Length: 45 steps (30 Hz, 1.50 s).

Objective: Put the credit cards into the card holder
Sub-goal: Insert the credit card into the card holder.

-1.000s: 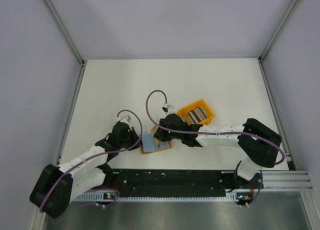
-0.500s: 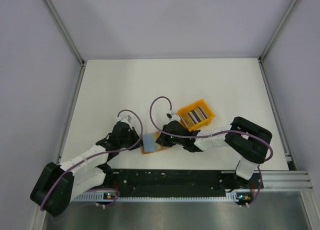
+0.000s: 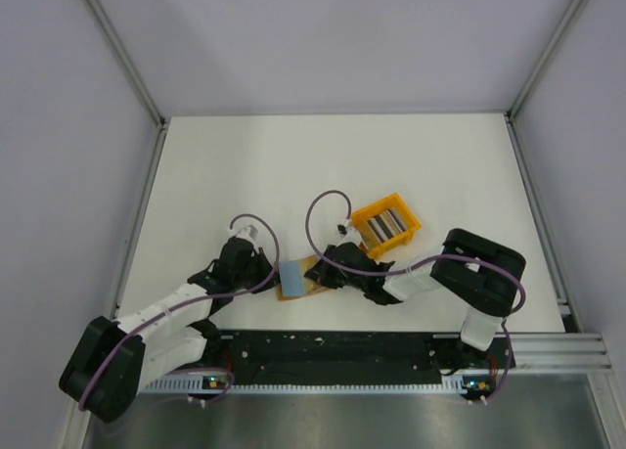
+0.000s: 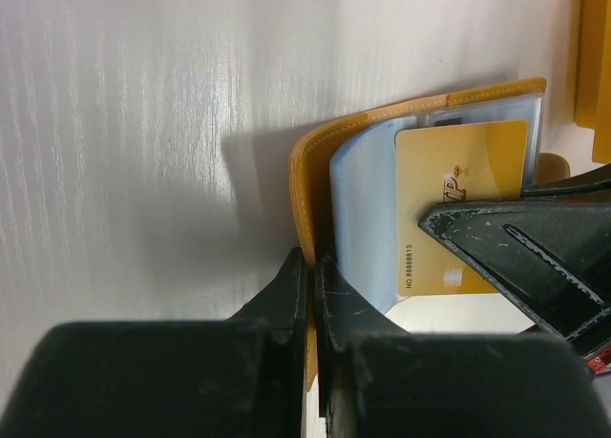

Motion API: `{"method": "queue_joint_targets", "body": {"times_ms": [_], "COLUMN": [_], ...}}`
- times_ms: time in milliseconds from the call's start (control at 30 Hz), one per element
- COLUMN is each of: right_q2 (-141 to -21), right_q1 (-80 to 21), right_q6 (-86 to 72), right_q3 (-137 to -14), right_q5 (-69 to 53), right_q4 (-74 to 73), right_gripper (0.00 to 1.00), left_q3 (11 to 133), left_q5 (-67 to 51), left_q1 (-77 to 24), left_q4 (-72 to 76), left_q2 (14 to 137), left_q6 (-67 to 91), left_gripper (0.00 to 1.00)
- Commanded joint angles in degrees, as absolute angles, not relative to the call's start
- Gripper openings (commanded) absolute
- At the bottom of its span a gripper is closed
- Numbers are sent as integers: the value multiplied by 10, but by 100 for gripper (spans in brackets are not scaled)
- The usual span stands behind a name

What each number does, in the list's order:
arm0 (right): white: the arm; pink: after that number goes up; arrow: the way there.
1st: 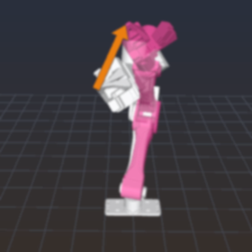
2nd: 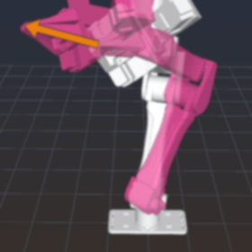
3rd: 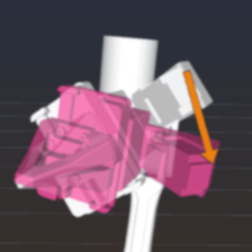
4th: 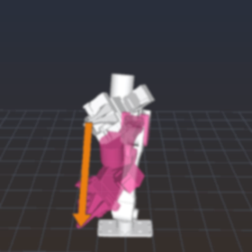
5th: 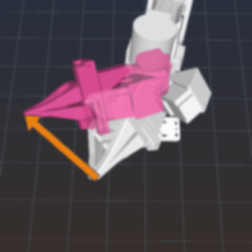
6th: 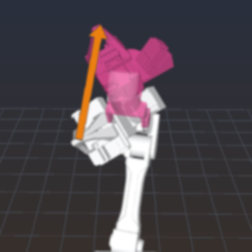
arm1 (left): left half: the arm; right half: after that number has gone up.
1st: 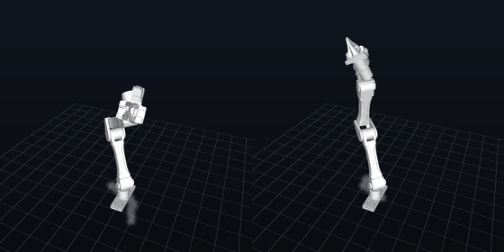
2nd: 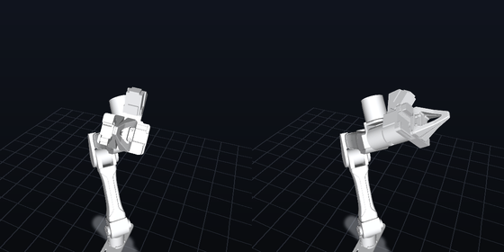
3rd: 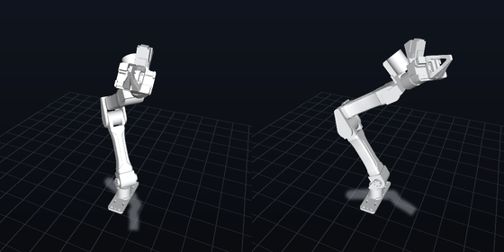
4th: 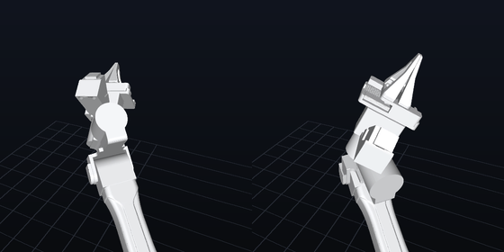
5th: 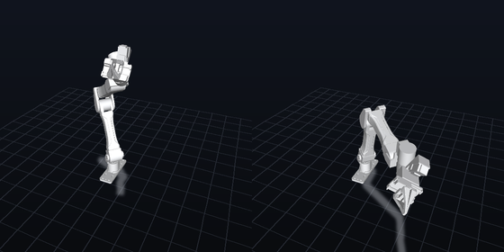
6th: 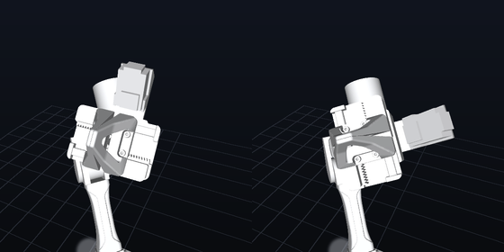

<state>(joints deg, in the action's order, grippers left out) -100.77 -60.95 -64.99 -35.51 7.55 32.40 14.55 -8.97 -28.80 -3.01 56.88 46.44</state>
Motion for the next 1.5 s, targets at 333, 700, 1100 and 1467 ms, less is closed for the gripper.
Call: {"method": "queue_joint_targets", "body": {"times_ms": [333,700,1100,1467], "right_q2": [-1050,-1038,-1043,-1020], "right_q1": [-629,-642,-644,-638], "right_q6": [-653,-684,-682,-633], "right_q3": [-356,-330,-337,-381], "right_q5": [84,34,7,44], "right_q4": [307,353,347,252], "right_gripper": [0,0,0,18], "left_q3": [135,135,134,134], "left_q5": [-85,-79,-78,-81], "left_q1": [-290,-290,-289,-290], "left_q4": [-20,-21,-18,-21], "left_q2": [575,575,574,572], "left_q6": [463,464,466,466], "left_gripper": [0,0,0,0]}}
